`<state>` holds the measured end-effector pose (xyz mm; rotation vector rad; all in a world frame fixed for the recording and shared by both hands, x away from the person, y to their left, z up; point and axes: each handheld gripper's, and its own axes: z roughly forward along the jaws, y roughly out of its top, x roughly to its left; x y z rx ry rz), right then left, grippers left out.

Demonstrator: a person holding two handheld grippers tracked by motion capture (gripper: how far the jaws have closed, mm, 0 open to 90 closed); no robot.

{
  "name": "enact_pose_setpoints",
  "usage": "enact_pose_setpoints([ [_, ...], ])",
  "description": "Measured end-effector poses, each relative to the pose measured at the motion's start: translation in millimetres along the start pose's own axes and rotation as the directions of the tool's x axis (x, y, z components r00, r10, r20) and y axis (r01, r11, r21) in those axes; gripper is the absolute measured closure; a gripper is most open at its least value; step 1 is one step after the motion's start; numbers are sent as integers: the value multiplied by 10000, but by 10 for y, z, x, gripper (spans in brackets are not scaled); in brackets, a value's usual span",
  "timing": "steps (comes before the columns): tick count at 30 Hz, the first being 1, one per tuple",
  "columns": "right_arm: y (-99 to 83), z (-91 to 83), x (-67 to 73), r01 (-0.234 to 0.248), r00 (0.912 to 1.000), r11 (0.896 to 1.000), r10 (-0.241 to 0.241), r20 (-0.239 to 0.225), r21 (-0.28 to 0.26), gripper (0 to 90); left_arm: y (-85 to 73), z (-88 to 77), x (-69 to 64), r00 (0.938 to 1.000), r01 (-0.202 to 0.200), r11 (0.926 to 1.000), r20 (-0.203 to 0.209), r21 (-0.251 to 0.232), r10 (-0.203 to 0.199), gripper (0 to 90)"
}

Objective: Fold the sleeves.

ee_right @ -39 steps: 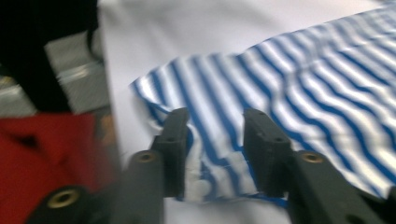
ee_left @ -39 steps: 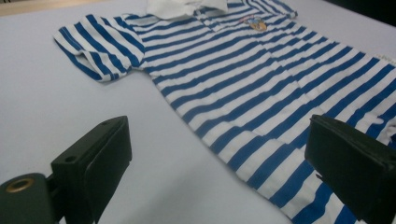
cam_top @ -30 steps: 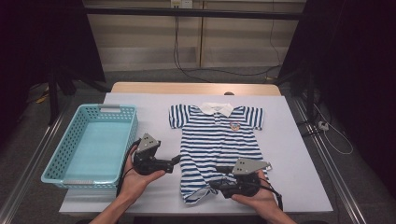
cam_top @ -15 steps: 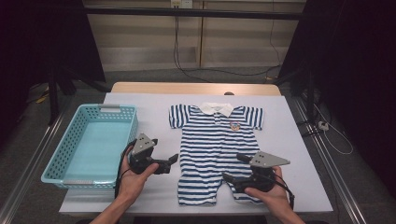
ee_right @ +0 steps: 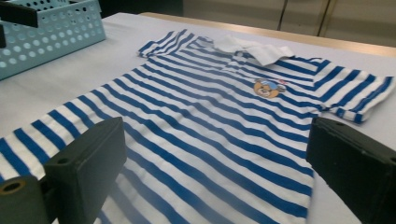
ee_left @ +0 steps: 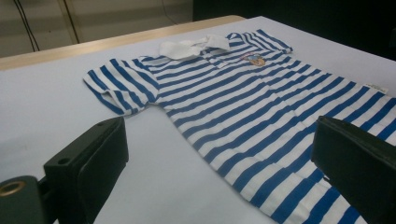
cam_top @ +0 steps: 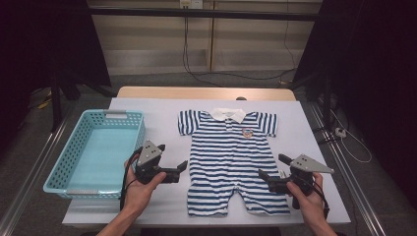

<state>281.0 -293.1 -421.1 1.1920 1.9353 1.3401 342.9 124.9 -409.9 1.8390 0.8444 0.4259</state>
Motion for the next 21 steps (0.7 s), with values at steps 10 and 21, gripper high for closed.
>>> enact_pose_setpoints([
  [10,-70,-58,-23,-30,9993,9999,33,365,-97,17,51,37,33,9996,47,10000,293,-38,-46,57],
  [21,-103,-222,-46,96,9991,9980,-70,411,-629,23,248,236,161,9998,-191,9998,71,10,191,60],
])
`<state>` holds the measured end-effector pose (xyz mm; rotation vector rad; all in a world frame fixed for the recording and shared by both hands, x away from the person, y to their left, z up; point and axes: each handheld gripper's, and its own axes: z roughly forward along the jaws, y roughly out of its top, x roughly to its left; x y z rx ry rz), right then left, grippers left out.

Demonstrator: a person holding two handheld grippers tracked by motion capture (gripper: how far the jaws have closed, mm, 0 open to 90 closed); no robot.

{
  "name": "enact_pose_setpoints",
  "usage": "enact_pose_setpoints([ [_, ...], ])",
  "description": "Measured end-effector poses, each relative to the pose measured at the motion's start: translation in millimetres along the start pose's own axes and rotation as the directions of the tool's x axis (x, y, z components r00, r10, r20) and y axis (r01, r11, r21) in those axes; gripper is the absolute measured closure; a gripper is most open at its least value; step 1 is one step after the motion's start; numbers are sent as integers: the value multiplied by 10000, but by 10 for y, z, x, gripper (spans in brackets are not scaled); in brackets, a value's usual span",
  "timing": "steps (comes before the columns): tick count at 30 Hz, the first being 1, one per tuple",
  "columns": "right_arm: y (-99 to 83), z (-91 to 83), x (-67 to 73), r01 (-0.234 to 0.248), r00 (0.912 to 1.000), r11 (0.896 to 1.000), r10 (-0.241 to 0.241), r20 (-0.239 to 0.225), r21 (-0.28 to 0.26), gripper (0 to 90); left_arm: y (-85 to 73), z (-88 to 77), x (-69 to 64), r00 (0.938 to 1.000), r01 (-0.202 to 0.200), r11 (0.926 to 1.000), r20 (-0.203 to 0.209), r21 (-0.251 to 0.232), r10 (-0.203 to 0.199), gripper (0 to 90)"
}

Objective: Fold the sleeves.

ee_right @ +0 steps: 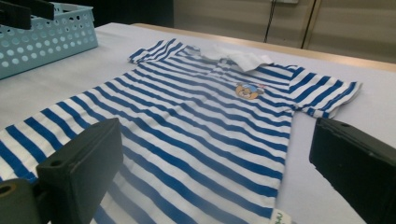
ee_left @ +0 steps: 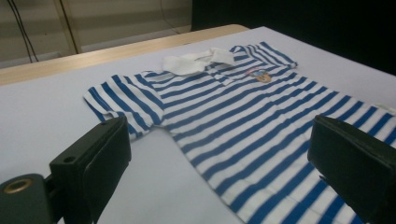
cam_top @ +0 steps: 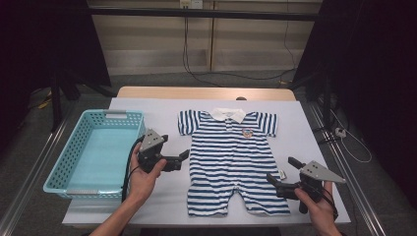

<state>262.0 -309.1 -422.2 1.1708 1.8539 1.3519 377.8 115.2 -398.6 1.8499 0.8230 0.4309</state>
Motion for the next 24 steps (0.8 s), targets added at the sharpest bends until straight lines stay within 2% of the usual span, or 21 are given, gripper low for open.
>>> enact_pose_setpoints([
  [1,0,-8,-16,17,10000,10000,-17,68,-49,23,16,34,23,9997,-190,9997,-124,167,193,60],
  [2,2,-8,-21,-126,9999,9998,127,44,-134,23,27,67,41,9994,-226,9997,-251,137,229,61],
  [3,0,-8,-41,36,9999,9998,-33,149,-204,23,35,102,65,9997,-59,9999,-216,150,62,61],
  [4,-1,-5,-51,24,9998,9997,-19,201,-242,23,46,130,99,9998,61,9997,-182,222,-57,61],
  [5,-1,1,-61,-31,9998,9996,36,198,-271,23,50,163,121,9995,265,9996,-188,86,-264,62],
  [9,3,39,-57,-171,9995,9992,181,268,-354,23,66,283,221,9974,553,9985,-453,-25,-554,64],
  [10,0,45,-59,4,9997,9994,4,226,-339,23,83,295,274,9987,122,9987,-508,492,-97,65],
  [11,4,54,-39,-111,9997,9992,120,234,-387,23,84,336,258,9971,543,9984,-534,158,-534,65],
  [14,-8,71,-37,44,9998,9995,-38,181,-305,23,124,404,287,9967,571,9983,-589,105,-563,64],
  [15,-14,78,-32,24,9998,9996,-19,184,-266,23,141,423,309,9975,387,9989,-603,255,-371,64],
  [16,-19,84,-27,19,9999,9997,-15,167,-253,23,149,450,312,9966,496,9986,-665,203,-482,64],
  [17,-21,84,-26,53,9998,9996,-49,170,-281,23,156,472,329,9964,409,9989,-749,220,-392,64],
  [18,-19,81,-28,147,9998,9993,-141,164,-331,23,165,483,363,9972,168,9987,-730,490,-132,64],
  [19,-15,73,-22,124,9998,9991,-117,182,-395,23,169,517,364,9965,492,9983,-685,298,-471,63],
  [20,-11,65,-23,158,9998,9988,-153,119,-469,23,178,521,400,9977,177,9976,-667,669,-133,61],
  [21,-7,57,-20,131,9998,9984,-123,135,-554,23,185,550,410,9977,189,9976,-660,661,-145,60],
  [22,-7,50,-20,166,9998,9984,-161,97,-536,23,193,571,427,9972,67,9962,-743,867,-3,60],
  [24,-9,50,-21,226,9997,9983,-223,55,-535,23,202,633,460,9974,257,9960,-694,859,-198,60],
])
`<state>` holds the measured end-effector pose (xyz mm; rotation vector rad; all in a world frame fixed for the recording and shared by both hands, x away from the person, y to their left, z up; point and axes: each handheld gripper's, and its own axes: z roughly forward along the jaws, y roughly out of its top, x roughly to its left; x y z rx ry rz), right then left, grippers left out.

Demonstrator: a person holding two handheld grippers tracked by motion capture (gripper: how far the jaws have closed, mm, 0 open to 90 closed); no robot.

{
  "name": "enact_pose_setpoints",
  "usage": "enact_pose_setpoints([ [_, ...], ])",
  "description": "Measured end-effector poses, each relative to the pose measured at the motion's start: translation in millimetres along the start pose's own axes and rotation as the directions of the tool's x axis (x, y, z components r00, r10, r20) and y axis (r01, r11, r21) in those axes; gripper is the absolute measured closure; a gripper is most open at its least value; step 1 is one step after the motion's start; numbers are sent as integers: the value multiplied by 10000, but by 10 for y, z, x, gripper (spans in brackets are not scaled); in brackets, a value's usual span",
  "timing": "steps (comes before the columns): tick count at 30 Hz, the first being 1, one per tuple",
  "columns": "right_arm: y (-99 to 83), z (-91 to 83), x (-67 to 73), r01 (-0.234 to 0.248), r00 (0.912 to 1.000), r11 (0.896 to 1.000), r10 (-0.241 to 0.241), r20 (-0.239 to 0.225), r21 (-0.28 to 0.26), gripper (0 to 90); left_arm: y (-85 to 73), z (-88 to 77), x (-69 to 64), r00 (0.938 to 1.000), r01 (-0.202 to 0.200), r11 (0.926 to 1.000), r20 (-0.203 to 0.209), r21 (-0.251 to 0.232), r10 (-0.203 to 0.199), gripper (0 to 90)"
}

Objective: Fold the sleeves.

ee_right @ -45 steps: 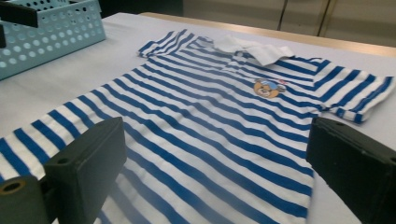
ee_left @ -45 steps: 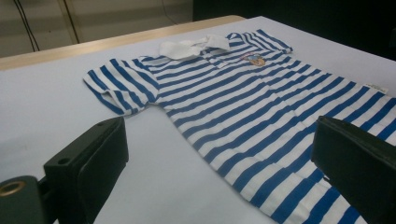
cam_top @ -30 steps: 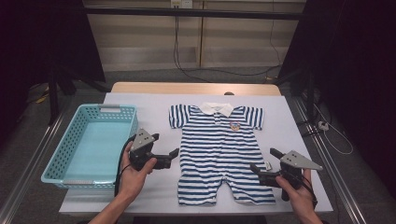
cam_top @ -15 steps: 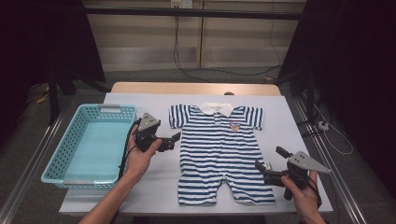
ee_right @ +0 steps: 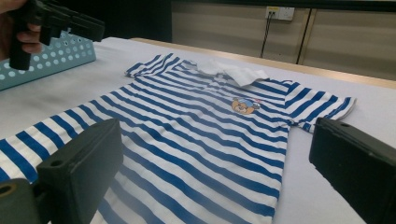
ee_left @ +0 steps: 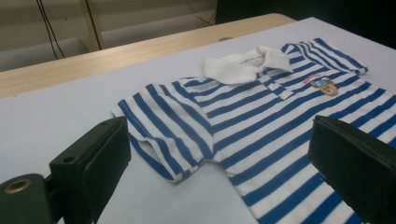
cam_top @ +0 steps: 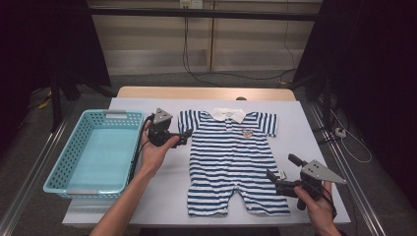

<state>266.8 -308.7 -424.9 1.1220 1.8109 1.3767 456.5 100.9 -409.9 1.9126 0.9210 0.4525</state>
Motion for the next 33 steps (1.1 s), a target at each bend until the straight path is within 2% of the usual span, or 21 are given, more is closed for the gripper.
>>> enact_pose_setpoints([
  [1,-1,0,-1,44,10000,10000,-44,0,8,23,-1,44,-3,9990,447,9985,48,-324,-446,61],
  [2,-1,1,-1,64,10000,10000,-64,5,-2,23,5,63,27,9994,338,9994,9,-109,-338,65],
  [4,-3,0,2,28,10000,10000,-28,-25,15,23,10,130,29,9959,888,9952,-144,-409,-894,58],
  [7,-5,4,14,-151,9998,9999,152,-163,57,23,23,189,93,9958,876,9959,-242,-245,-882,48],
  [10,-13,8,15,11,9997,10000,-9,-236,78,23,10,270,142,9927,1166,9927,-277,-320,-1175,30],
  [13,-18,-4,29,73,9996,9999,-70,-268,119,23,13,350,163,9912,1190,9928,-567,-105,-1194,33],
  [14,-20,-3,28,82,9995,9999,-78,-312,126,23,23,339,203,9954,637,9968,-739,475,-601,41],
  [15,-23,3,26,64,9992,9999,-59,-392,132,23,26,378,189,9915,1077,9941,-753,129,-1064,50],
  [17,-24,11,23,38,9992,9999,-32,-395,155,23,48,399,215,9899,1195,9927,-789,169,-1178,62],
  [18,-23,13,24,33,9991,9999,-26,-417,145,23,61,411,220,9892,1239,9921,-810,194,-1219,66],
  [19,-22,13,25,34,9992,9999,-28,-397,155,22,75,403,253,9933,885,9946,-789,535,-841,68],
  [20,-21,15,31,-15,9992,9999,21,-395,134,23,86,414,253,9918,1013,9936,-839,500,-969,81],
  [21,-24,14,26,73,9992,9998,-67,-392,169,23,94,411,279,9936,821,9940,-832,718,-760,102],
  [23,-26,13,26,69,9992,9998,-61,-395,195,23,91,460,291,9880,1346,9897,-827,486,-1303,117],
  [24,-26,13,26,73,9992,9998,-65,-395,190,22,82,469,325,9904,1217,9894,-759,796,-1157,138],
  [26,-28,19,28,42,9987,9998,-31,-513,211,21,50,535,339,9833,1736,9809,-714,872,-1677,201],
  [27,-29,22,28,73,9986,9996,-59,-535,273,19,43,541,383,9887,1353,9827,-822,1262,-1255,226],
  [28,-30,27,31,91,9985,9996,-76,-546,276,18,26,569,387,9833,1663,9800,-934,1093,-1565,260],
  [30,-32,36,34,116,9981,9995,-97,-615,303,18,-3,588,437,9801,1800,9747,-1088,1323,-1662,312],
  [32,-39,43,33,90,9979,9993,-66,-642,369,18,-33,601,471,9780,1932,9695,-1086,1508,-1780,379],
  [33,-41,43,32,87,9978,9993,-62,-662,371,18,-41,609,493,9798,1784,9715,-1189,1558,-1608,410],
])
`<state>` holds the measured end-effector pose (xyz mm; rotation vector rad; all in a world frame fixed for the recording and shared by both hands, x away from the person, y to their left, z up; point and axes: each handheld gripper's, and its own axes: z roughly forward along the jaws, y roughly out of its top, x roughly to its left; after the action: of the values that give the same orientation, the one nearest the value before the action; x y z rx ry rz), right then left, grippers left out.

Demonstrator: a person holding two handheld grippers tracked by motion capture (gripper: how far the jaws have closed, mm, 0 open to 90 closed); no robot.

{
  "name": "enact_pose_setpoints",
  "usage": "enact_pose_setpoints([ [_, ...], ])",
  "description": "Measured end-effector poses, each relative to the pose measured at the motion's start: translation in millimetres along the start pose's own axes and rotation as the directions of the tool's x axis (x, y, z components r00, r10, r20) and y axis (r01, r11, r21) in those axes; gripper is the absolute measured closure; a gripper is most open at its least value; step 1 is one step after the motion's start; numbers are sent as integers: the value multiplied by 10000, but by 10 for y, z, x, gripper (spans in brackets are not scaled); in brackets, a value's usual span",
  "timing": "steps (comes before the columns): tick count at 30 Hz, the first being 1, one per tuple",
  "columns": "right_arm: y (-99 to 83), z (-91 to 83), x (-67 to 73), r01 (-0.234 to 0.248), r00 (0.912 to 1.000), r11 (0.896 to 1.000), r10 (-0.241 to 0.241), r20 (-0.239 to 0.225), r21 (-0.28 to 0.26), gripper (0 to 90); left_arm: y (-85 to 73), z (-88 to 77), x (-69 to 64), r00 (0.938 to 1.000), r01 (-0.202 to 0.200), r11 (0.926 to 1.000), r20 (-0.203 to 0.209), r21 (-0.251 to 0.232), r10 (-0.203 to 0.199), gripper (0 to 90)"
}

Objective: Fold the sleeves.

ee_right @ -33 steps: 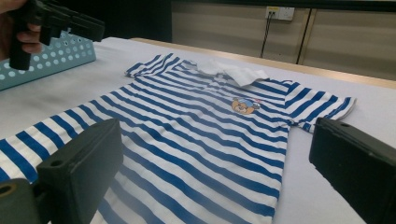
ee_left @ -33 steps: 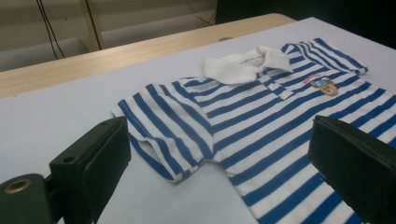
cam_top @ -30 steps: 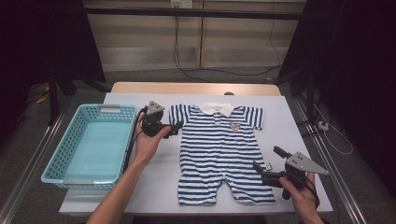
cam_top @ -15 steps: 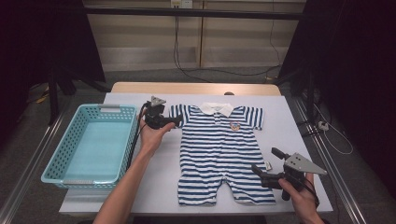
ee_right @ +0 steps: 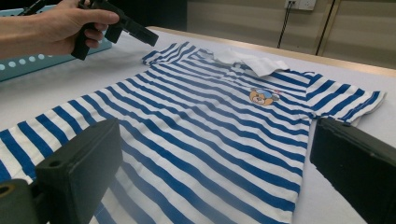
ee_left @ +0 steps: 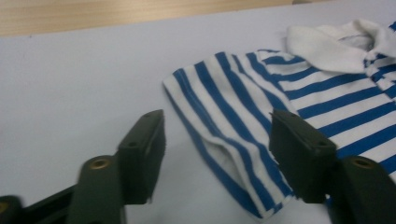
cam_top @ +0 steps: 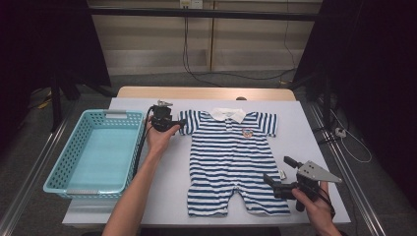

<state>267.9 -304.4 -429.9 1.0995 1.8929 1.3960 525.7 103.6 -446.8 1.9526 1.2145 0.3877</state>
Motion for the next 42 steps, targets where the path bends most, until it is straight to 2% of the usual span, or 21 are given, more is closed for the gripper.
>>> enact_pose_setpoints([
  [3,-5,-7,-1,59,10000,10000,-59,24,34,13,-12,34,-13,10000,-33,10000,83,92,32,507],
  [5,-8,-4,-5,41,10000,10000,-41,66,89,14,-31,79,-36,9996,-274,9993,25,268,274,511],
  [7,-8,4,-7,50,10000,9999,-51,67,132,13,-48,108,-44,9995,-264,9988,181,402,257,551],
  [8,-8,4,-6,62,10000,9999,-63,51,132,13,-58,123,-62,9996,-265,9986,76,448,262,566],
  [11,-14,-5,11,105,9999,9995,-104,-59,282,13,-72,137,-97,9982,-543,9974,-231,477,554,600],
  [12,-12,-9,20,101,9999,9996,-98,-116,259,13,-66,118,-78,9944,-1007,9913,-235,845,1031,625],
  [13,-10,-13,25,129,9998,9996,-126,-143,248,13,-73,135,-94,9964,-792,9953,-242,552,806,640],
  [15,-5,-20,34,199,9997,9996,-196,-134,218,14,-78,131,-123,9962,-817,9950,-240,577,832,668],
  [18,-8,-10,40,175,9997,9995,-170,-190,276,15,-71,115,-132,9917,-1269,9883,-102,845,1282,727],
  [21,-5,-4,42,186,9996,9995,-181,-197,242,15,-87,131,-147,9956,-938,9942,77,525,935,744],
  [22,-3,-5,44,200,9996,9996,-196,-221,208,15,-79,117,-120,9924,-1229,9896,136,752,1222,746],
  [23,-2,-5,45,223,9994,9996,-218,-255,187,16,-83,127,-136,9959,-892,9945,164,543,884,753],
  [25,-1,-4,49,243,9994,9995,-238,-246,211,16,-78,123,-147,9965,-818,9946,219,635,806,812],
  [26,-1,-3,51,251,9994,9995,-245,-262,210,16,-83,125,-158,9965,-838,9948,130,582,832,865],
  [27,-1,-2,52,261,9993,9995,-255,-287,200,16,-81,120,-150,9945,-1050,9918,90,733,1047,882],
  [30,-1,-7,56,275,9992,9994,-269,-302,199,16,-71,115,-134,9946,-1036,9914,143,804,1028,892],
  [32,-4,-11,56,269,9991,9994,-261,-321,239,14,-80,128,-147,9987,-511,9974,-3,503,511,894],
  [33,-5,-12,55,263,9991,9994,-254,-334,242,14,-72,116,-125,9969,-779,9945,-9,698,781,894],
  [35,-4,-13,50,231,9993,9995,-224,-313,215,14,-73,130,-137,9992,-390,9981,-46,473,392,896],
  [40,-5,-14,50,248,9992,9994,-240,-323,244,14,-75,105,-124,9993,-373,9982,-66,467,376,897],
  [42,-4,-16,55,261,9992,9994,-254,-305,240,14,-68,86,-120,9997,-224,9991,-43,362,226,897],
])
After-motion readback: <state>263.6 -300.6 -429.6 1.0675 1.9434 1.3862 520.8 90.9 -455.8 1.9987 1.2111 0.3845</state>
